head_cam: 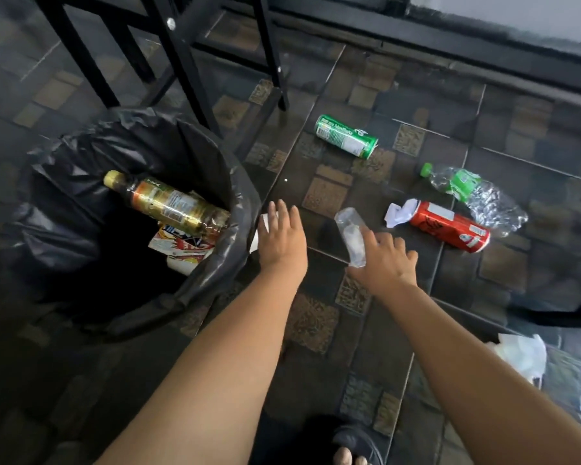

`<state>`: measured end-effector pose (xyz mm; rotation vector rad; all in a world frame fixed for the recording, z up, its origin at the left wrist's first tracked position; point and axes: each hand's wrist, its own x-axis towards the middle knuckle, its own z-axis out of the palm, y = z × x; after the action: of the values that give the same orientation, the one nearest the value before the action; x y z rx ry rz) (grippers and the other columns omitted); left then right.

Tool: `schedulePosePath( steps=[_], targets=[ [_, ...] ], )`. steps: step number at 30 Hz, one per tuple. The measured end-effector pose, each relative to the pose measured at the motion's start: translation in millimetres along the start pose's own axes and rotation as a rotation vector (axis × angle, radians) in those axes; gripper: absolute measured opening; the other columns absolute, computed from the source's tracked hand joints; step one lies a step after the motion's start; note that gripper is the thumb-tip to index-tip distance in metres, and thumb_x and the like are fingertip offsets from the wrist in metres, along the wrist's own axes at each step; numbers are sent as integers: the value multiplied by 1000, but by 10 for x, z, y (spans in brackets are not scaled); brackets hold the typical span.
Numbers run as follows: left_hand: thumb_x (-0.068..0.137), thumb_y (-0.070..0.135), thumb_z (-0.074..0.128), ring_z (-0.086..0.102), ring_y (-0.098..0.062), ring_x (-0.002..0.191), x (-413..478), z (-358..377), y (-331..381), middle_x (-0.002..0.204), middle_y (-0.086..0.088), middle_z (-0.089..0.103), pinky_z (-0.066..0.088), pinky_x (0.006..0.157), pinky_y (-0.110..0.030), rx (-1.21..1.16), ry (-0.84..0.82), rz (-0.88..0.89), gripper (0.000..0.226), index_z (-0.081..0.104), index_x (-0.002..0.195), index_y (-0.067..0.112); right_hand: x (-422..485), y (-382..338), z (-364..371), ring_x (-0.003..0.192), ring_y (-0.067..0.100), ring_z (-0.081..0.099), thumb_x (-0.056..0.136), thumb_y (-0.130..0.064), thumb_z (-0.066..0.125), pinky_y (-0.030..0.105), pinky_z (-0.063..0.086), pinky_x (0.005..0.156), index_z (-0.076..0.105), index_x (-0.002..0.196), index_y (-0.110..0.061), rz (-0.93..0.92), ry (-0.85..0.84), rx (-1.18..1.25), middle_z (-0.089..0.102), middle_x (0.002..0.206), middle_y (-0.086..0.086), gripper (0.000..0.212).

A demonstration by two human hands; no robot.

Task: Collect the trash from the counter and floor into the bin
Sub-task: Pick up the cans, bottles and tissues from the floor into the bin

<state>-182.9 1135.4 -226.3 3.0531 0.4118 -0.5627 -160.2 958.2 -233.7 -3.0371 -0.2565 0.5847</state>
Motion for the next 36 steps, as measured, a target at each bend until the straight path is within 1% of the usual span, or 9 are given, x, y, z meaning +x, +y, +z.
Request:
schedulePosePath(
  steps=[3,6,11,16,18,22,26,31,36],
  targets=[
    [102,8,39,2,-34,152,175,109,-50,164,-20,1,6,121,-43,43,15,-34,65,4,157,7,81,-54,48,125,32,42,78,-60,66,51,38,96,25,145,-31,3,28,29,44,137,7,84],
    [101,1,36,13,-35,150,287,192,-45,162,-22,13,13,121,-42,68,24,-69,63,7,157,4,144,-35,105,128,34,40,80,-59,66,52,39,99,19,148,-34,-8,6,89,35,145,8,87],
    [96,6,50,40,-32,129,303,260,-21,141,-12,44,37,105,-39,61,111,-91,51,38,145,10,152,20,195,132,37,36,86,-48,66,47,41,104,10,153,-36,-24,-39,219,19,154,8,88],
    [90,14,61,43,-36,128,238,220,72,135,-9,54,29,113,-50,17,117,-17,53,42,138,21,144,31,170,126,34,37,85,-42,70,45,43,101,16,152,-37,-4,-35,325,25,148,4,85],
    [87,23,68,50,-35,121,194,141,139,132,-9,57,35,108,-51,-99,144,1,55,42,136,20,105,55,134,126,34,39,84,-41,71,45,41,101,20,150,-38,30,-8,401,29,147,4,84],
    [89,37,68,55,-35,114,43,-180,287,132,-11,56,48,88,-45,-564,179,-77,57,42,133,14,-20,99,-20,124,34,43,82,-42,71,45,41,99,24,148,-40,89,79,506,35,145,6,82],
    [88,46,65,56,-30,118,-120,-628,324,134,-7,57,48,91,-41,-849,288,-80,62,43,137,15,-168,94,-338,126,30,46,80,-46,72,47,47,100,26,147,-44,78,214,638,35,148,3,82],
    [90,49,61,55,-20,120,-406,-1337,218,137,-2,54,47,97,-36,-1151,462,26,64,43,144,18,-292,-145,-968,116,13,47,83,-39,72,31,49,92,28,148,-41,4,413,791,38,144,2,79],
    [93,48,58,49,-11,129,-608,-2012,-260,147,2,49,41,104,-27,-1411,744,-21,66,38,150,22,-431,-736,-1616,108,-7,41,83,-42,72,3,32,79,28,149,-38,-128,535,992,39,138,-3,79]
  ],
)
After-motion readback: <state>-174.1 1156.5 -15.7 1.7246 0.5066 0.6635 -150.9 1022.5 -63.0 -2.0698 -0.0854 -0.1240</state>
